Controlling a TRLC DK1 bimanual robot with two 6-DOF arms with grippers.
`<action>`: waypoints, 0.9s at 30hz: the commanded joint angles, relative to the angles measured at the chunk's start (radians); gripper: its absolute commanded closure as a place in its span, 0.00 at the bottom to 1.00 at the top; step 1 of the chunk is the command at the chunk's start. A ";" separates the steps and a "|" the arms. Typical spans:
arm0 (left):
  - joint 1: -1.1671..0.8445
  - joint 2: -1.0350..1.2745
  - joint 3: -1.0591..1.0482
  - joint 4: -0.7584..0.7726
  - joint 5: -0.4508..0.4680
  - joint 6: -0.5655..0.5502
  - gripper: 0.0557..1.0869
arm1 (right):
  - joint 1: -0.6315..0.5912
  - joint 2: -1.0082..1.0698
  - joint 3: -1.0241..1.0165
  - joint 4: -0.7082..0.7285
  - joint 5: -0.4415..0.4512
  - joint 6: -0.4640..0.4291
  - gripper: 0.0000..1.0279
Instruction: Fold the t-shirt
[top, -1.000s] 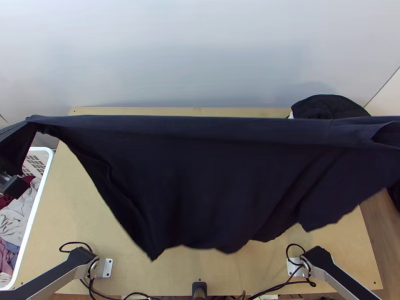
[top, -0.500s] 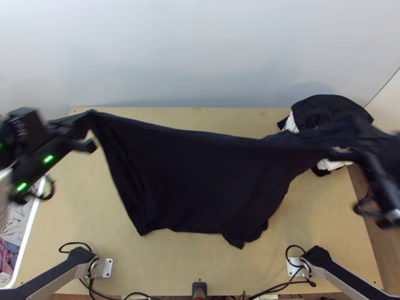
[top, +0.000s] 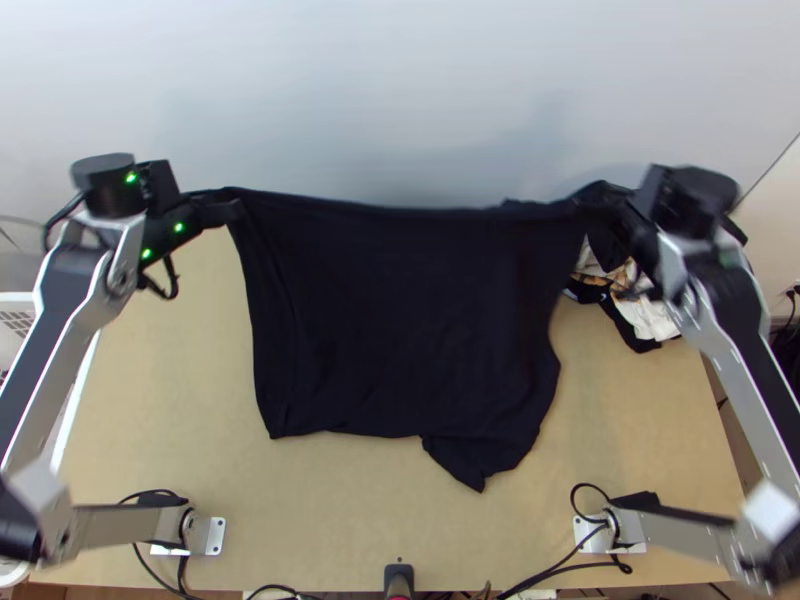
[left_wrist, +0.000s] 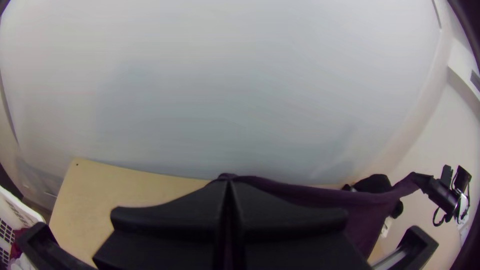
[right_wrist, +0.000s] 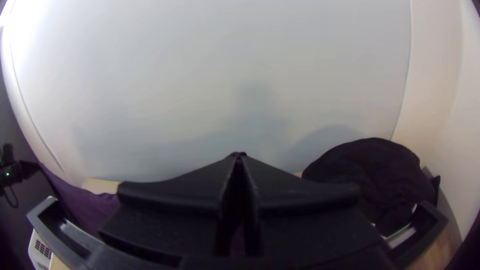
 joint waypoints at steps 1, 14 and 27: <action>0.078 0.235 0.046 0.110 0.028 -0.016 0.96 | -0.081 0.318 0.139 0.079 -0.039 0.083 0.97; 0.113 0.589 0.199 0.172 0.029 -0.062 0.96 | -0.065 0.805 0.566 -0.016 -0.038 0.143 0.97; 0.108 0.849 0.481 0.179 0.028 -0.067 0.97 | -0.072 1.111 0.894 -0.105 0.005 0.138 0.97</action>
